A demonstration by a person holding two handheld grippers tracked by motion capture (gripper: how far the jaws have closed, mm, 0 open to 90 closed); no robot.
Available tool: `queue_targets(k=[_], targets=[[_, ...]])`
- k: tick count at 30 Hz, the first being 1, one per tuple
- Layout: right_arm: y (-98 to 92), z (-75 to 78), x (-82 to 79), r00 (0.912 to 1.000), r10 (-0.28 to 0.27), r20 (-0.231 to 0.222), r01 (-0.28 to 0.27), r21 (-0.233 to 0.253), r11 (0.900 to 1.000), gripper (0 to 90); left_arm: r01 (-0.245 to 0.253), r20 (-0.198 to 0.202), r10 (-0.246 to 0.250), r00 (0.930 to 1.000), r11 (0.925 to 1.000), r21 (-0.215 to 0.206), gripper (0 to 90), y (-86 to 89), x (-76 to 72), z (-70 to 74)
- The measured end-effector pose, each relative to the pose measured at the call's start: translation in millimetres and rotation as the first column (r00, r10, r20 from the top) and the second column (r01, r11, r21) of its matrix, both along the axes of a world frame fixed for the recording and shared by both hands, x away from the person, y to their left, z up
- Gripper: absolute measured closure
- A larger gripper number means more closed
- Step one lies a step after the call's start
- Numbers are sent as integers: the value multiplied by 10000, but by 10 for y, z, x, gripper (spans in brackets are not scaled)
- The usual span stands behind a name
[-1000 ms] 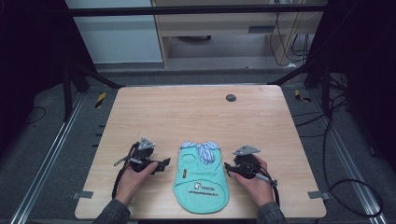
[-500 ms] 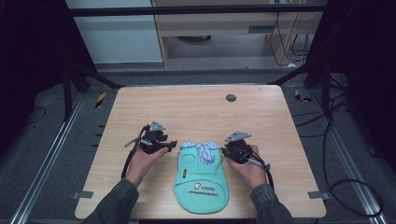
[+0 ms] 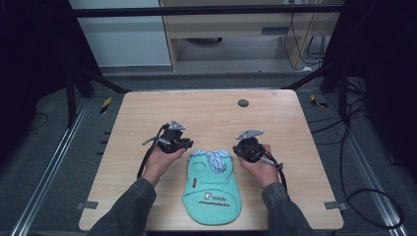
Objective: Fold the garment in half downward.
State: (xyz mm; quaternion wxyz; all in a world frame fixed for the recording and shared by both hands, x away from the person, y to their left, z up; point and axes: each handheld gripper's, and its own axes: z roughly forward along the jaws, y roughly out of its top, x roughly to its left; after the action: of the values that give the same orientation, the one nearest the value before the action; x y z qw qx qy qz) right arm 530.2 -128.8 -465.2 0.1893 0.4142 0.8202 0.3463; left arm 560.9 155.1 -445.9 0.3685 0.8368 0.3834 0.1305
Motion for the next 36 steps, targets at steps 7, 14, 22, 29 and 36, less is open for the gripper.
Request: queue_targets(k=[7,14,22,29,36], targets=[[162,-25,103,9995,172,-251,-171,46,9998,790,89,-166,-83,9998,9993,362,695,-106,30,-47],[281,-91,201,9986,69,-532,-78,-161,9998,669,70,-279,-54,9996,9984,560,604,-173,52,-122],[352,-136,223,9973,15,-740,-44,-388,9992,606,54,-453,-15,9990,9963,855,603,-210,58,-230],[347,-212,216,9939,3,-1106,-48,-402,9992,562,43,-696,23,9976,9955,943,570,-164,59,-334],[357,-222,218,9900,-47,-1413,-29,-531,9986,552,224,-938,-119,9955,9936,1111,534,-166,57,-354]])
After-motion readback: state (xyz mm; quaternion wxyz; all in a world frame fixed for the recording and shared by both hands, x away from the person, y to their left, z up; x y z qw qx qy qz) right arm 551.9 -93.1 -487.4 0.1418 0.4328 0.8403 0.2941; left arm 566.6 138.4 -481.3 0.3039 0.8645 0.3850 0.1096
